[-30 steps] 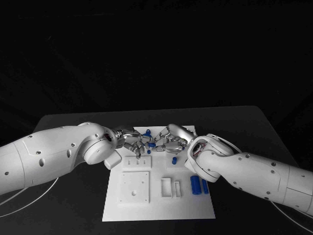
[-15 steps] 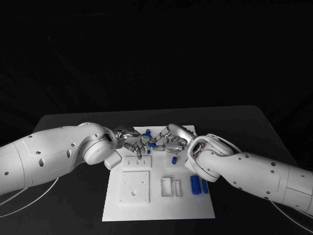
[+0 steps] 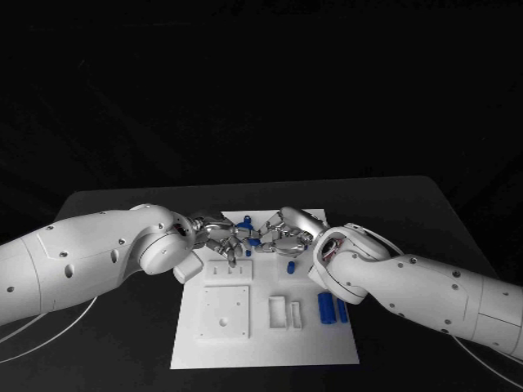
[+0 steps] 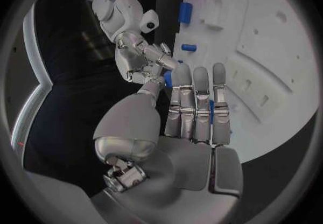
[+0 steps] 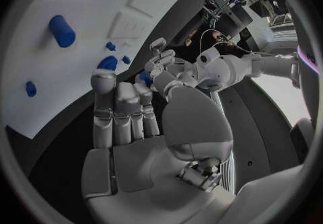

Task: Assemble the parts on the task board

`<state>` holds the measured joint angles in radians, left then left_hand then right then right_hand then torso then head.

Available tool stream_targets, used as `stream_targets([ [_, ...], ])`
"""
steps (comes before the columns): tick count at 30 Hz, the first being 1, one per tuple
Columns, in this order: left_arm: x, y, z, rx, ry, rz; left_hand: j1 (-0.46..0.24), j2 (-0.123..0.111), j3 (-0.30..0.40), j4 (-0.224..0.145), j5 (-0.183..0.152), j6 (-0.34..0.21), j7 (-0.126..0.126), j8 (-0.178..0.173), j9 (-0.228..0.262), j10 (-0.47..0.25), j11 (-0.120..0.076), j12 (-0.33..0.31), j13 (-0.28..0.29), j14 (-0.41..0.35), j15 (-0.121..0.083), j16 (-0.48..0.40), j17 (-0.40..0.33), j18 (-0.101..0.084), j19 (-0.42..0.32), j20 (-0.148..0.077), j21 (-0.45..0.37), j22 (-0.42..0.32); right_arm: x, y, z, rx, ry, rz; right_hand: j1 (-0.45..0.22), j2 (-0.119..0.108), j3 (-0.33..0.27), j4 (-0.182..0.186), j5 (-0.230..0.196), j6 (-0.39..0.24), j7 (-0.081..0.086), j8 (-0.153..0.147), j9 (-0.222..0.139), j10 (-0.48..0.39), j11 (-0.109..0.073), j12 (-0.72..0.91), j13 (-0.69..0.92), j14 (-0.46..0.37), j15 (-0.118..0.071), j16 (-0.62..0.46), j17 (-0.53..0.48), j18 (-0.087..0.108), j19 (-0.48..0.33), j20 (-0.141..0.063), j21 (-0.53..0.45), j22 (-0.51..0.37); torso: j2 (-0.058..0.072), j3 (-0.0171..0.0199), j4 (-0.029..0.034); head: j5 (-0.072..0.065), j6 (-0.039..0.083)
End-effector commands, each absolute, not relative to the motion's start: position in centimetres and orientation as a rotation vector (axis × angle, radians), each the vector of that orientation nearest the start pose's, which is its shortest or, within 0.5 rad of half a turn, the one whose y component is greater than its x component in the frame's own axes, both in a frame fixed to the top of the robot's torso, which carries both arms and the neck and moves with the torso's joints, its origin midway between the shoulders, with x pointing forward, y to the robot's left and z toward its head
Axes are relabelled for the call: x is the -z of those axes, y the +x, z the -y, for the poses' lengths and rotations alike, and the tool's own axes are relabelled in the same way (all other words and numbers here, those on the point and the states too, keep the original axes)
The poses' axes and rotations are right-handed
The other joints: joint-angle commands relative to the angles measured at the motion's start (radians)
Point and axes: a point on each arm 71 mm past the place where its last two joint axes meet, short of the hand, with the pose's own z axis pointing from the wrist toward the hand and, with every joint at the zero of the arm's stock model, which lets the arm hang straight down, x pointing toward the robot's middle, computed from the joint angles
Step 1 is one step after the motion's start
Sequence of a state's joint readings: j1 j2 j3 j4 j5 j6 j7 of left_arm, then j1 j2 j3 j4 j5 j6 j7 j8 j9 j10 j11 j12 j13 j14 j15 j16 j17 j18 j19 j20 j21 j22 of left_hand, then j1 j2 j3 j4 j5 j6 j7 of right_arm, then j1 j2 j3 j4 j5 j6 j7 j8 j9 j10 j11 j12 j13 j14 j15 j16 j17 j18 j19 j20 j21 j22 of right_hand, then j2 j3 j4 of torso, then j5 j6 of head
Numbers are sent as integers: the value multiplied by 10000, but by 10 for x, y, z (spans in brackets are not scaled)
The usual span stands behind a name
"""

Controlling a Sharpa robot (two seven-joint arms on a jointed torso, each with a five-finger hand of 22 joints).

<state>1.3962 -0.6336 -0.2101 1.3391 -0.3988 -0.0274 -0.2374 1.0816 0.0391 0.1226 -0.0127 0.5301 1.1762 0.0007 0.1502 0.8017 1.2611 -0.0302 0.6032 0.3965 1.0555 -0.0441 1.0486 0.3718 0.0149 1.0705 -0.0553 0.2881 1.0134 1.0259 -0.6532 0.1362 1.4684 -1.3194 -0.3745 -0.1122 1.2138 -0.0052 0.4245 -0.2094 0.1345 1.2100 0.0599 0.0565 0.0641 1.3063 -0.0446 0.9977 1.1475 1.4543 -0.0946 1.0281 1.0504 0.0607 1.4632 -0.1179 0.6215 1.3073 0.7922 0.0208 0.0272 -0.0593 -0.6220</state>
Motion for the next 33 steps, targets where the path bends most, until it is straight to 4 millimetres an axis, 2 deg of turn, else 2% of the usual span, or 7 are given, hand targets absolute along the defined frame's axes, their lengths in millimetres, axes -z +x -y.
stream_targets([
  [1,187,520,-151,10124,-6799,-22108,-8,-107,-163,146,-264,-101,31,69,-48,-108,10,-37,30,-50,84,-78,2,-149,21,25,-67,-50,203,480,122,-9143,747,-16496,-58,-5,110,46,-30,684,-145,72,26,60,-4,31,7,4,-75,37,6,-79,421,-57,31,777,1,1,-1,-4,0],
  [6,187,520,-152,10014,-6861,-22149,-3,-214,-543,453,-661,-161,52,130,-117,-193,39,21,72,-106,110,-76,5,-149,4,55,-108,-121,204,480,122,-9121,758,-16467,-57,-12,145,34,-29,693,-144,72,26,73,-5,34,38,8,-75,50,17,-80,421,-56,65,782,1,1,4,-7,-3],
  [11,188,520,-153,9867,-6906,-22215,-55,-279,-895,754,-1322,-202,97,157,-169,-279,78,72,102,-179,148,-66,4,-149,-36,90,-143,-165,204,480,122,-9102,747,-16445,-60,-15,167,29,-37,695,-142,72,26,78,-4,35,56,4,-77,39,6,-78,418,-58,65,781,3,2,6,-7,-4],
  [14,189,519,-153,9819,-6881,-22255,97,-283,-1161,993,-1366,-209,111,167,-291,-330,87,154,125,-212,151,-14,3,-149,-37,94,-142,-195,204,479,122,-9095,744,-16436,-63,-16,189,27,-57,696,-143,73,26,85,-4,33,72,7,-76,40,6,-78,419,-57,72,782,4,3,6,-8,-5],
  [21,190,519,-153,9772,-6851,-22330,70,-289,-1254,1091,-1430,-214,115,193,-307,-341,91,181,127,-218,153,1,-2,-149,-39,95,-136,-201,204,479,122,-9093,738,-16416,-56,-5,230,18,-181,692,-140,73,26,81,-3,12,78,5,-76,40,6,-75,414,-57,60,778,8,2,5,-11,-17],
  [28,190,518,-152,9820,-6772,-22425,147,-240,-1240,1081,-1418,-219,107,204,-320,-348,89,183,120,-226,155,2,-8,-149,-46,98,-135,-209,204,479,121,-9069,722,-16435,-67,-16,270,10,-191,691,-137,71,25,92,-2,-1,100,5,-76,35,1,-73,409,-57,60,776,-1,-2,4,-13,-28],
  [33,190,518,-151,9980,-6648,-22554,333,-122,-1133,903,-1293,-189,107,107,-438,-359,87,170,100,-241,157,2,-17,-149,-65,101,-134,-213,204,480,122,-9030,721,-16455,-67,-16,270,10,-191,691,-137,71,25,92,-2,-1,100,5,-76,35,1,-73,409,-57,60,776,-1,0,1,-18,-30],
])
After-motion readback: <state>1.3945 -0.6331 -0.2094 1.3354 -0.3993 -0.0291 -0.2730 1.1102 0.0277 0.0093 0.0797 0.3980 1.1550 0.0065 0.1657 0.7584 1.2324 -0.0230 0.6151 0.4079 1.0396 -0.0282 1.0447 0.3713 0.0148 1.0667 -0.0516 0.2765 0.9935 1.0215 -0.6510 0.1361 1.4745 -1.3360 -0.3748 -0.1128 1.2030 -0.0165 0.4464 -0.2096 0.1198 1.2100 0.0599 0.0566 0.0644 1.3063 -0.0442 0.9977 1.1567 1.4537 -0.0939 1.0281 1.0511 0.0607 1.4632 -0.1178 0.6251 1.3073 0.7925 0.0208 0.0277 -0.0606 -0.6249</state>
